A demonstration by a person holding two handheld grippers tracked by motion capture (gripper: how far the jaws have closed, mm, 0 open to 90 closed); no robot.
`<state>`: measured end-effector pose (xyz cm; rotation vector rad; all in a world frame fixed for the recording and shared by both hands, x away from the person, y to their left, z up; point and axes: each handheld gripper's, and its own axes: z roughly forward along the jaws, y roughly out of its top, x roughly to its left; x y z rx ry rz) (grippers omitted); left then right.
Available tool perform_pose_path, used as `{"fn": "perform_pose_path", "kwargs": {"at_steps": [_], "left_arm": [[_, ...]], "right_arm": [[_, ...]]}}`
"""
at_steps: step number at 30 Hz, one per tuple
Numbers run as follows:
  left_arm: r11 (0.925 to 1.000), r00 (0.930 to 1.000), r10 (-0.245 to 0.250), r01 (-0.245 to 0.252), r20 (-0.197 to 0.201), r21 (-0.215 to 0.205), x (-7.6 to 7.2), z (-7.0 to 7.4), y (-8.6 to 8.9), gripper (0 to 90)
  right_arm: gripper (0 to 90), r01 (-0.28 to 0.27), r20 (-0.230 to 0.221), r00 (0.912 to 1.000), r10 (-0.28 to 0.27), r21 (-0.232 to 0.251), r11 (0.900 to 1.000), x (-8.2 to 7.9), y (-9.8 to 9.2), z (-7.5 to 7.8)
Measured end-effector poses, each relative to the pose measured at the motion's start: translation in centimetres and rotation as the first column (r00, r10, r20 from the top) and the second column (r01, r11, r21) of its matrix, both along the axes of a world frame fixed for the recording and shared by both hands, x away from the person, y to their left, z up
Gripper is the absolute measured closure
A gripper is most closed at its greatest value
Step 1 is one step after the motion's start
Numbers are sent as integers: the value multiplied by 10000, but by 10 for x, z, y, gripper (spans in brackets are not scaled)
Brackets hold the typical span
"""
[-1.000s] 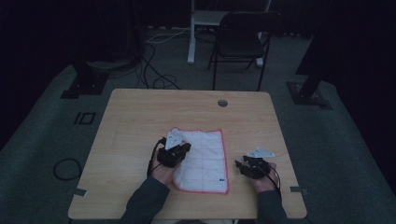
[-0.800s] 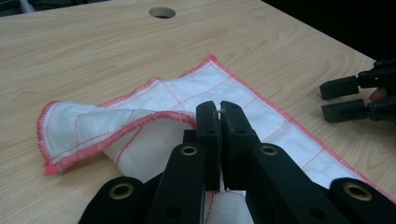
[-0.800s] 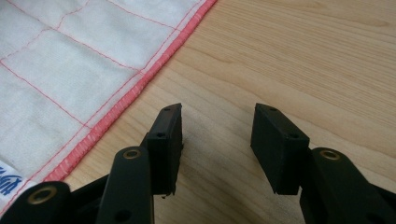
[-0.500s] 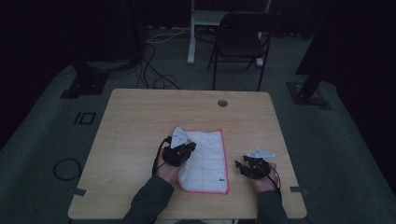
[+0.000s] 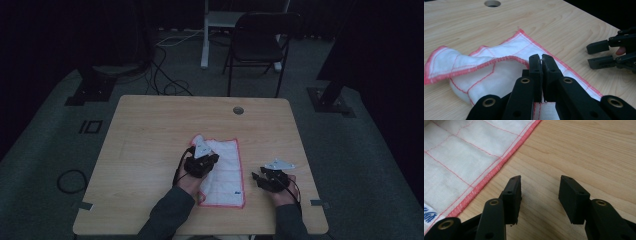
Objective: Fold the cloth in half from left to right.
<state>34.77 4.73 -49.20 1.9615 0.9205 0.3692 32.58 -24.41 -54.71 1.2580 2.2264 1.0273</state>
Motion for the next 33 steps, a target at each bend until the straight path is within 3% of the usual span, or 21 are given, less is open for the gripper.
{"fn": "perform_pose_path", "kwargs": {"at_steps": [21,33], "left_arm": [[9971,9969,-691,702,-383,285,5,-12,-38,879],[9948,9940,-969,984,-515,279,6,-9,-50,878]], "right_arm": [[529,2,46,10000,-2,40,10000,-1,0,-1],[529,-8,64,10000,8,62,10000,-1,0,-1]]}}
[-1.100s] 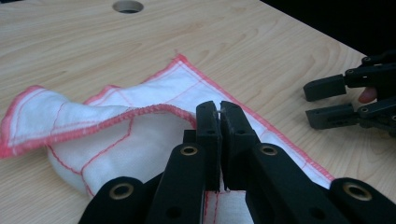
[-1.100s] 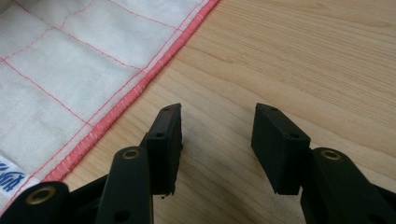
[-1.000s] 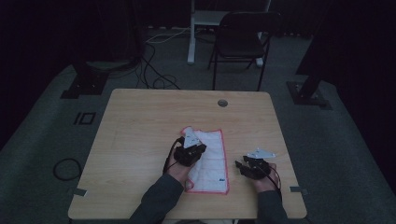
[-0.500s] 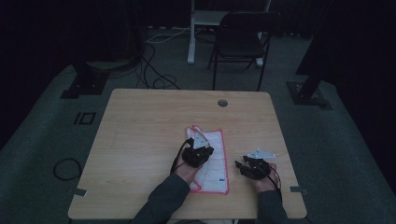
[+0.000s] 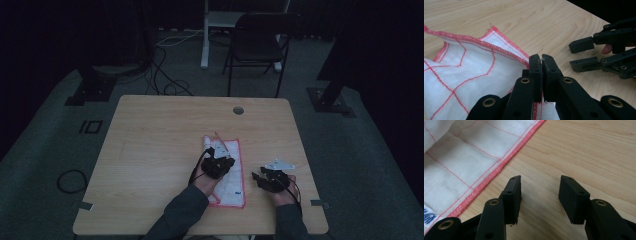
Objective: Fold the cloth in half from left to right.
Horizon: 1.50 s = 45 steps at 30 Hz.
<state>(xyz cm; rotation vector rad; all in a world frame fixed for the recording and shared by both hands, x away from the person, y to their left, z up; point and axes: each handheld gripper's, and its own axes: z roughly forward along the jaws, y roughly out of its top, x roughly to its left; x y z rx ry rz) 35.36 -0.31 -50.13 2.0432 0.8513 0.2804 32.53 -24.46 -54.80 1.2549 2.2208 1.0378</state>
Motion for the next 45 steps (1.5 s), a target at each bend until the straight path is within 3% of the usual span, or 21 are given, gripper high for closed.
{"fn": "perform_pose_path", "kwargs": {"at_steps": [4,7,14,20,30,36,45], "left_arm": [[9997,9996,-236,236,-162,-27,0,-2,-7,876],[9982,9977,-561,552,-376,-238,1,-4,-8,785],[9990,9990,-347,338,-275,-296,-4,2,11,776],[9998,9997,-157,159,-178,114,-14,0,36,838],[9970,9986,-39,79,-519,776,-21,-22,59,896],[9948,9968,-547,595,-590,830,-30,-26,59,900],[9906,9878,-1301,1332,-860,315,-41,-27,37,900]], "right_arm": [[529,7,30,10000,-7,-39,10000,0,0,0],[529,4,30,10000,-4,-40,10000,0,0,0],[529,3,30,10000,-3,-38,10000,0,0,0],[528,18,46,10000,-17,-54,10000,-1,1,0],[527,14,72,10000,-14,-56,10000,-1,1,0],[527,11,80,10000,-10,-62,10000,-1,1,0],[527,7,101,9999,-6,-60,10000,-1,1,-1]]}}
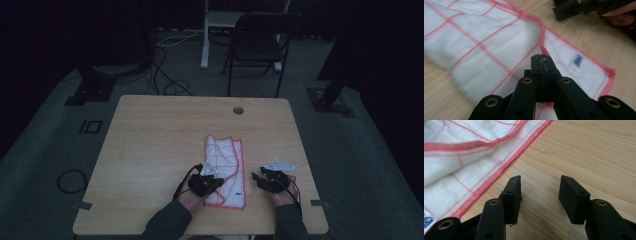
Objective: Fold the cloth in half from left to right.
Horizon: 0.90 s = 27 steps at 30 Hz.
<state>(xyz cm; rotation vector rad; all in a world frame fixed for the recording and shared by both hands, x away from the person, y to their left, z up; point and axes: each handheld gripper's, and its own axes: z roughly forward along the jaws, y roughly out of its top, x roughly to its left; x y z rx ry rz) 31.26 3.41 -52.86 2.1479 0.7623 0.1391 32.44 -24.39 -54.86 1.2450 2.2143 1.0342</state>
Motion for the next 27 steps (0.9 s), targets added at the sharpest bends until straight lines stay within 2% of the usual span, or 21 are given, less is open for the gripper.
{"fn": "perform_pose_path", "kwargs": {"at_steps": [4,6,12,16,21,24,27], "left_arm": [[9992,9992,-379,378,-113,-122,-4,-1,-11,888],[9980,9982,-552,544,-230,-318,-6,-1,-17,874],[9957,9958,-887,880,-224,-300,-11,-3,-27,867],[9970,9971,-755,753,-73,-167,-12,-3,-23,864],[9988,9986,-484,484,211,-13,-15,-1,-12,859],[9994,9990,-331,330,307,38,-17,0,-4,858],[9998,9991,-190,188,392,61,-19,-1,4,858]], "right_arm": [[527,-10,7,10000,10,-8,10000,0,0,0],[527,-13,6,10000,13,-7,10000,0,0,0],[526,30,-51,10000,-30,-10,10000,0,1,0],[550,96,-78,9999,-96,-45,9999,1,2,1],[596,68,163,9998,-67,-75,9999,3,10,7],[703,-260,298,9992,263,-92,9996,7,17,13],[741,-277,406,9988,279,-71,9996,9,20,16]]}}
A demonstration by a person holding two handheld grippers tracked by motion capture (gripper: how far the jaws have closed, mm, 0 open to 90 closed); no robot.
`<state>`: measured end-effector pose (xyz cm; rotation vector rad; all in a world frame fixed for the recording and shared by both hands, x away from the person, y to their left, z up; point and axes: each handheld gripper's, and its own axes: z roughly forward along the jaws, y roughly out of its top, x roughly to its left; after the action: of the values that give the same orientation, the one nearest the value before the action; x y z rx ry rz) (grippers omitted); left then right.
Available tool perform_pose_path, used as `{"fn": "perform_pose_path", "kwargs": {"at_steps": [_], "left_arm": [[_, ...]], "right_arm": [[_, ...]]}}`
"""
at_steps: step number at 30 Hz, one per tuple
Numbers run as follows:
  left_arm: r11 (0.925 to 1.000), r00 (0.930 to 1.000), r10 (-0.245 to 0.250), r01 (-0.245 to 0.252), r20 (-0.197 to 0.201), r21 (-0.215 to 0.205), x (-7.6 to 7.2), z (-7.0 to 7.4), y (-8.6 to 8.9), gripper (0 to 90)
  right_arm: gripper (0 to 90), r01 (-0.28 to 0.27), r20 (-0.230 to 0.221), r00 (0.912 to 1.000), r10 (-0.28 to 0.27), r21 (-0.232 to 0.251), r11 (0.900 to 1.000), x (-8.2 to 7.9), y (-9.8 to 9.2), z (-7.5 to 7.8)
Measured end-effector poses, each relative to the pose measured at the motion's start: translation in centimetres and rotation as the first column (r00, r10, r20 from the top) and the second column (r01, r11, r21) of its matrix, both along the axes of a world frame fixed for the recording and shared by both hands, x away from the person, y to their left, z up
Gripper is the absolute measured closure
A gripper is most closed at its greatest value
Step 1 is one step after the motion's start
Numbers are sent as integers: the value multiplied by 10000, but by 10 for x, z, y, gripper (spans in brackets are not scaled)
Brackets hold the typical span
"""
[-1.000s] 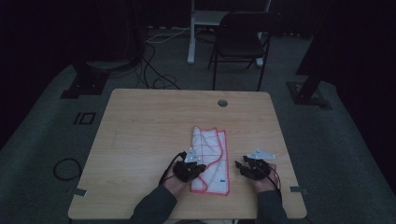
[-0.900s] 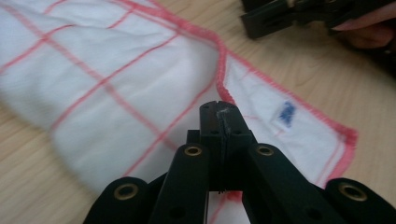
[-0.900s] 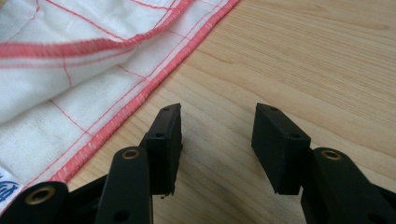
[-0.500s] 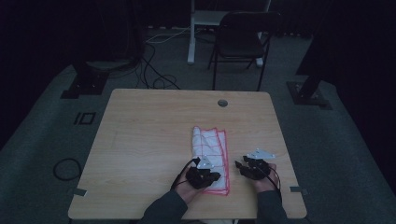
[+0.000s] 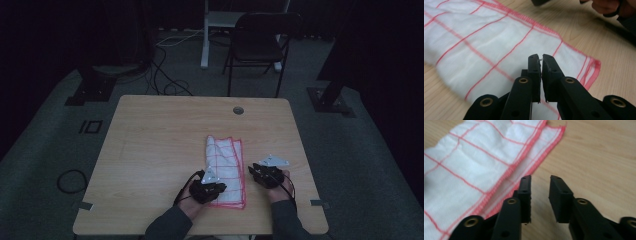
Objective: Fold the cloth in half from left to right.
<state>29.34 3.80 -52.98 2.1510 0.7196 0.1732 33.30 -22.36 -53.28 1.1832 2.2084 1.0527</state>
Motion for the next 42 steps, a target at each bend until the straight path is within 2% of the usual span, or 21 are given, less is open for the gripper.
{"fn": "perform_pose_path", "kwargs": {"at_steps": [6,9,16,28,31,34,36,40,42], "left_arm": [[9994,9994,329,-330,40,92,-5,-4,18,858],[9989,9989,457,-458,30,89,-7,-5,25,858],[9980,9982,594,-594,38,212,-10,-7,37,858],[9977,9980,623,-620,-94,271,-9,-12,39,857],[9977,9979,636,-634,-112,236,-10,-13,39,857],[9978,9980,623,-621,-103,246,-10,-14,39,858],[9978,9980,621,-618,-109,232,-10,-14,39,858],[9977,9978,650,-647,-150,186,-10,-14,39,859],[9977,9978,649,-646,-146,187,-11,-15,39,859]], "right_arm": [[767,75,81,9999,-76,87,9999,11,11,4],[742,163,129,9998,-167,267,9995,22,22,5],[717,237,182,9995,-243,344,9991,42,39,6],[692,731,-350,9967,-728,74,9973,88,61,-4],[692,747,-362,9966,-744,55,9972,90,62,-5],[672,1029,-724,9923,-1007,284,9943,103,64,-7],[671,1063,-786,9915,-1036,307,9939,104,64,-7],[695,1016,-976,9904,-976,368,9941,108,66,-8],[751,955,-1061,9903,-901,470,9943,108,67,-8]]}}
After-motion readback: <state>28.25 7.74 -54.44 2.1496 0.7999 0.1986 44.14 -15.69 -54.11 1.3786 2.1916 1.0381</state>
